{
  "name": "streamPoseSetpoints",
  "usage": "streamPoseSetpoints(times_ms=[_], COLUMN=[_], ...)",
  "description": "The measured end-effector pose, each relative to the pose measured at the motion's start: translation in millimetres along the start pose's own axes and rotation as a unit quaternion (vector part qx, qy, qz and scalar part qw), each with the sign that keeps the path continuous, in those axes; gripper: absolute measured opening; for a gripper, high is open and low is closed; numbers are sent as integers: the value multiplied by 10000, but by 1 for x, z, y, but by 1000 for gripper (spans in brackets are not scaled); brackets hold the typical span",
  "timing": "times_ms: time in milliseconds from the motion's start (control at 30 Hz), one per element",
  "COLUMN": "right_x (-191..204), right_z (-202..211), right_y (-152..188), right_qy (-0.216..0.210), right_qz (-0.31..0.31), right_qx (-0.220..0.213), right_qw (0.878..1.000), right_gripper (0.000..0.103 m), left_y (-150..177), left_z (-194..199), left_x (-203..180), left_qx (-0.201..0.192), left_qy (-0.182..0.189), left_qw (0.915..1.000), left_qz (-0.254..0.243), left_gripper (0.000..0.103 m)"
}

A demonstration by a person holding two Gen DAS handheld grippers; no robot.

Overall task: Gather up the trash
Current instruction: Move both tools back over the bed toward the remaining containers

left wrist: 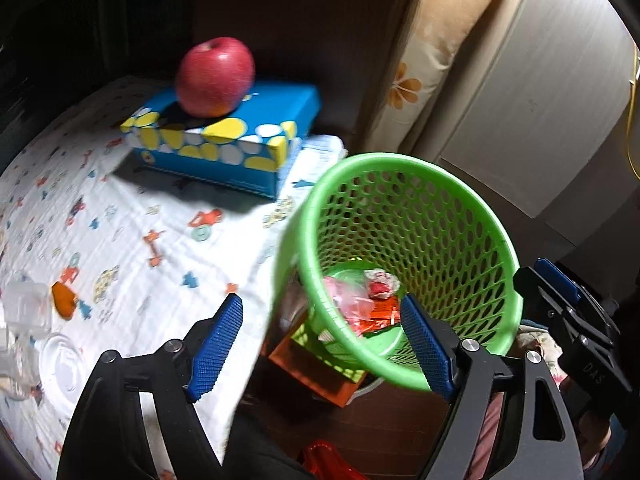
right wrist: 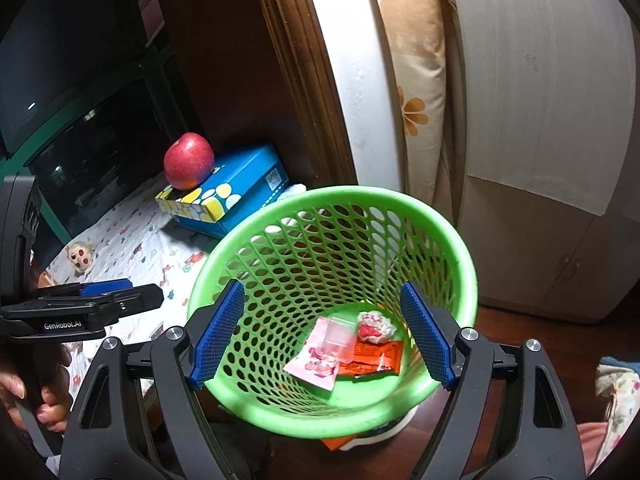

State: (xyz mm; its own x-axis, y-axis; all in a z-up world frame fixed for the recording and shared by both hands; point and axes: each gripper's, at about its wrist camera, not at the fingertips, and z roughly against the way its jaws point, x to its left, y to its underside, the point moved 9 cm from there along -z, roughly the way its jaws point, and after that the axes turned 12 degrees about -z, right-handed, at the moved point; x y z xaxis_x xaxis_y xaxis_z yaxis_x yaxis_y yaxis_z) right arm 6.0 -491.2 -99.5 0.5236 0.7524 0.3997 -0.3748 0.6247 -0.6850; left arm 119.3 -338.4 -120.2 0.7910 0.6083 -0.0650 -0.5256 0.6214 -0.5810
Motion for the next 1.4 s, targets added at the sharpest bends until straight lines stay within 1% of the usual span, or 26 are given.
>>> streamPoseSetpoints(times_ms=[200, 367, 500, 600, 700, 833, 900, 1033, 1100, 1200, 1333, 1400], right_x=[26, 55, 82, 104, 125, 151, 165, 190, 204, 221, 241, 251], right_z=[-4, -15, -23, -28, -33, -39, -41, -48, -51, -53, -57, -60], right_y=[5, 13, 21, 29, 37, 48, 54, 69, 77, 89, 104, 112], right_qy=[-136, -318, -494, -624, -746, -909, -998, -1137, -1215, -1329, -1461, -1507], right_qz=[156, 354, 556, 717, 859, 1016, 1104, 1290, 1403, 1529, 1661, 1739], right_qx=[36, 180, 300, 383, 464, 569, 641, 786, 859, 966, 1097, 1172], right_qw=[9998, 9987, 9968, 9947, 9924, 9890, 9868, 9820, 9789, 9745, 9690, 9661], right_gripper=[81, 81, 81, 81, 82, 82, 82, 83, 83, 83, 84, 84], left_y=[19, 41, 63, 79, 98, 127, 144, 177, 195, 216, 229, 230], left_z=[21, 37, 52, 60, 70, 86, 96, 110, 114, 114, 105, 100], left_x=[46, 90, 131, 159, 192, 239, 265, 310, 330, 352, 368, 370], left_qx=[-70, -89, -77, -51, -3, 75, 85, 156, 210, 234, 177, 117], left_qy=[-348, -717, -1096, -1286, -1543, -2012, -2232, -2570, -2612, -2601, -2348, -2223], left_qw=[9986, 9947, 9888, 9836, 9755, 9595, 9485, 9255, 9154, 9027, 8955, 8945], left_qz=[391, 729, 1010, 1266, 1572, 1969, 2246, 2776, 3057, 3419, 3777, 3878], left_gripper=[81, 81, 81, 81, 81, 82, 86, 88, 89, 89, 89, 89])
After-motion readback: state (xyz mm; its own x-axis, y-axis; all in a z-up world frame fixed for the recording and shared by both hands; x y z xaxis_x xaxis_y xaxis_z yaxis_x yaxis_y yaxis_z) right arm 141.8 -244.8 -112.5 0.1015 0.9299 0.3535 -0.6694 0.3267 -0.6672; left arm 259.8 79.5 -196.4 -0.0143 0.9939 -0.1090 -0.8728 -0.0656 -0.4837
